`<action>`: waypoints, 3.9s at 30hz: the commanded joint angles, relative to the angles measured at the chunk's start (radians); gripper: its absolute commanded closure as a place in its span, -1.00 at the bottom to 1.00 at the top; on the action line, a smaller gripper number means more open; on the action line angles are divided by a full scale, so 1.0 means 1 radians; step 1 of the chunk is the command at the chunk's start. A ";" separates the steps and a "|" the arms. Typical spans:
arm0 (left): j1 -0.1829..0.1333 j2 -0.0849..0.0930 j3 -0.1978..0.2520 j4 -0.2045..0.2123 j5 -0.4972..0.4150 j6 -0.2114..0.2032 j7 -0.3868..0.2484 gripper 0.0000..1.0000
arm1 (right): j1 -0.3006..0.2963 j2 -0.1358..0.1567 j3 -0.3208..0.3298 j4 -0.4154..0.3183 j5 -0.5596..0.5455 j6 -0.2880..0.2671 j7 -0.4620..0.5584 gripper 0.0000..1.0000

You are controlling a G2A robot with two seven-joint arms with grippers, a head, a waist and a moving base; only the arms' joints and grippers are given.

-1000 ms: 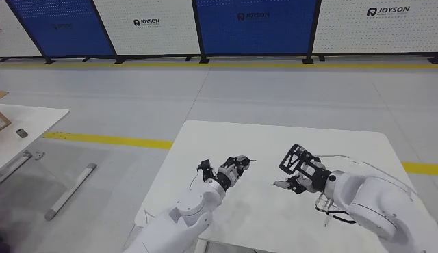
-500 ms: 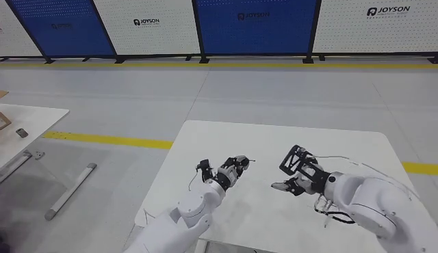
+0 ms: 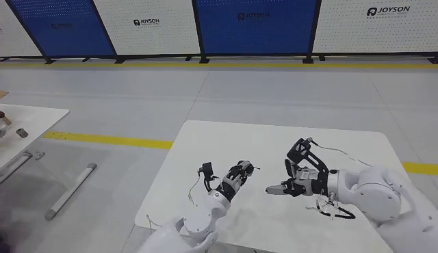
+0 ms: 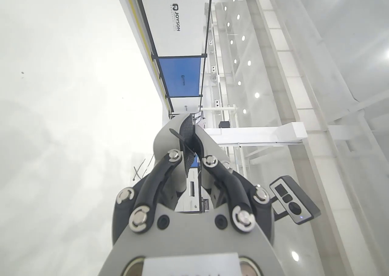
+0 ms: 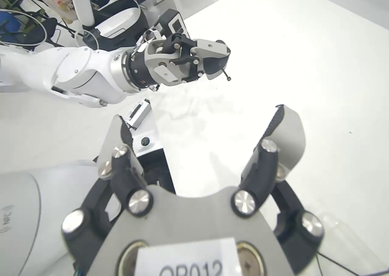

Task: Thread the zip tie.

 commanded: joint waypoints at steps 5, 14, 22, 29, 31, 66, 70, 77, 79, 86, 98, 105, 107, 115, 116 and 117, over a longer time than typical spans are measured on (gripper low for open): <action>0.000 0.000 0.000 0.000 0.000 0.000 0.000 1.00 | 0.000 0.000 0.000 0.000 -0.003 0.000 0.000 -1.00; 0.029 -0.002 -0.024 -0.036 -0.026 0.022 -0.019 1.00 | 0.004 -0.031 -0.009 0.132 0.355 0.000 0.052 -1.00; 0.065 0.000 -0.047 -0.076 -0.042 0.036 -0.059 1.00 | 0.047 -0.068 -0.043 0.251 0.446 0.000 0.110 -1.00; 0.065 -0.001 -0.049 -0.075 -0.046 0.034 -0.061 1.00 | 0.047 -0.068 -0.043 0.251 0.446 0.000 0.110 -1.00; 0.066 -0.004 -0.053 -0.074 -0.059 0.033 -0.066 1.00 | 0.032 -0.073 -0.052 0.255 0.490 0.008 0.119 -1.00; 0.101 -0.016 -0.069 -0.092 -0.050 0.036 -0.107 1.00 | 0.075 -0.151 -0.087 0.425 0.668 0.134 0.173 -1.00; 0.105 -0.019 -0.069 -0.093 -0.047 0.036 -0.114 1.00 | 0.072 -0.157 -0.084 0.426 0.671 0.162 0.176 -0.74; 0.113 -0.024 -0.075 -0.095 -0.036 0.034 -0.118 1.00 | 0.092 -0.181 -0.095 0.478 0.703 0.157 0.211 0.52; 0.114 -0.026 -0.077 -0.095 -0.033 0.034 -0.120 1.00 | 0.097 -0.187 -0.097 0.490 0.706 0.158 0.221 0.60; 0.117 -0.031 -0.083 -0.095 -0.031 0.040 -0.129 1.00 | 0.106 -0.202 -0.095 0.518 0.721 0.155 0.258 0.74; 0.126 -0.039 -0.092 -0.096 -0.011 0.031 -0.133 1.00 | 0.125 -0.228 -0.098 0.557 0.727 0.164 0.293 0.74; 0.130 -0.043 -0.100 -0.095 -0.007 0.030 -0.137 1.00 | 0.130 -0.239 -0.094 0.570 0.724 0.176 0.308 0.52; 0.130 -0.044 -0.104 -0.095 -0.009 0.030 -0.132 1.00 | 0.129 -0.242 -0.093 0.573 0.722 0.175 0.312 0.42; 0.126 -0.051 -0.110 -0.091 -0.016 0.038 -0.123 1.00 | 0.123 -0.254 -0.096 0.583 0.720 0.167 0.334 0.52; 0.125 -0.052 -0.110 -0.090 -0.015 0.039 -0.123 1.00 | 0.123 -0.256 -0.095 0.584 0.720 0.166 0.334 0.56; 0.125 -0.053 -0.111 -0.090 -0.014 0.040 -0.123 1.00 | 0.123 -0.257 -0.093 0.586 0.719 0.166 0.335 0.56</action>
